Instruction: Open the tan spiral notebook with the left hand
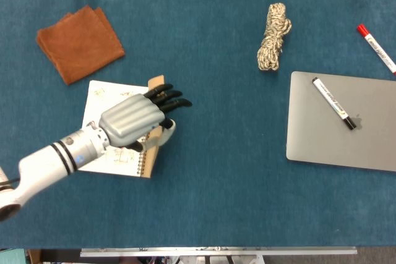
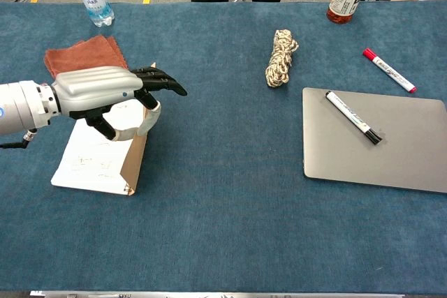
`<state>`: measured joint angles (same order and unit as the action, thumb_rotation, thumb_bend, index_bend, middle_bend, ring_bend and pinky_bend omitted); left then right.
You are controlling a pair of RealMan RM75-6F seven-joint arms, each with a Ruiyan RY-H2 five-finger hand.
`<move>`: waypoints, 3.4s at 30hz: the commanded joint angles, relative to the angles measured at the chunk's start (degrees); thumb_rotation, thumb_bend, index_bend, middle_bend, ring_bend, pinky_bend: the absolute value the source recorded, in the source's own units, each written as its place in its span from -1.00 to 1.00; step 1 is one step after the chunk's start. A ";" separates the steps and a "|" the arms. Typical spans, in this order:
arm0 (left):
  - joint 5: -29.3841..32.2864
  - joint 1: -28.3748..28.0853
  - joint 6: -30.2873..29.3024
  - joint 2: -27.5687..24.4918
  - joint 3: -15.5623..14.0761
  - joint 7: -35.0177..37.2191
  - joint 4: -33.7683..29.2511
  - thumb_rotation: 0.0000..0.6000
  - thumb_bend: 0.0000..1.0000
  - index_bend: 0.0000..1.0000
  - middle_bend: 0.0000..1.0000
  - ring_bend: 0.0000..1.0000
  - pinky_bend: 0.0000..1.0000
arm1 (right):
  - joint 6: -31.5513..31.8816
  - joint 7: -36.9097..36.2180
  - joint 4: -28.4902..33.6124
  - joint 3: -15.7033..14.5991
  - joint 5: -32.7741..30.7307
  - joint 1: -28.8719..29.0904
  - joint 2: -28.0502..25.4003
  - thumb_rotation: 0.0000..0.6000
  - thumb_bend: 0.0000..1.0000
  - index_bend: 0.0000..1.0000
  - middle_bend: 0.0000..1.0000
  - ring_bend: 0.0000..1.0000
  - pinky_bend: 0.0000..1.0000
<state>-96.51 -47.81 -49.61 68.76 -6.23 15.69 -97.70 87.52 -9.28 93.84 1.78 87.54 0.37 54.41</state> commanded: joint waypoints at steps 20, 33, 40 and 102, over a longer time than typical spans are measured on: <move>19.98 -0.56 9.55 9.31 4.59 -11.06 -8.70 1.00 -0.59 -0.78 -0.88 -1.00 -1.00 | 1.06 -2.73 -2.42 -0.10 -0.46 -1.44 0.34 1.00 -0.76 -0.36 -0.37 -0.57 -0.43; 24.95 -0.21 8.81 9.16 7.77 -9.58 -10.24 1.00 -0.59 -0.99 -0.94 -1.00 -1.00 | 1.12 -3.94 -3.38 -0.01 0.23 -1.40 0.48 1.00 -0.76 -0.36 -0.37 -0.57 -0.43; 27.16 1.14 8.86 7.66 6.77 -9.02 -9.82 1.00 -0.59 -0.99 -0.94 -1.00 -1.00 | 0.39 -4.61 -3.93 0.17 0.20 -0.91 0.76 1.00 -0.76 -0.36 -0.37 -0.57 -0.43; 18.76 33.61 -35.29 -3.85 3.23 -21.34 -2.96 1.00 -0.59 -0.84 -0.91 -1.00 -1.00 | -2.20 8.64 5.16 1.63 -2.71 0.77 -1.15 1.00 -0.75 -0.42 -0.42 -0.63 -0.43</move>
<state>-77.78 -14.68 -84.52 65.27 -3.00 -5.41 -100.41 85.48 -0.71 99.06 3.59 84.22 0.82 53.02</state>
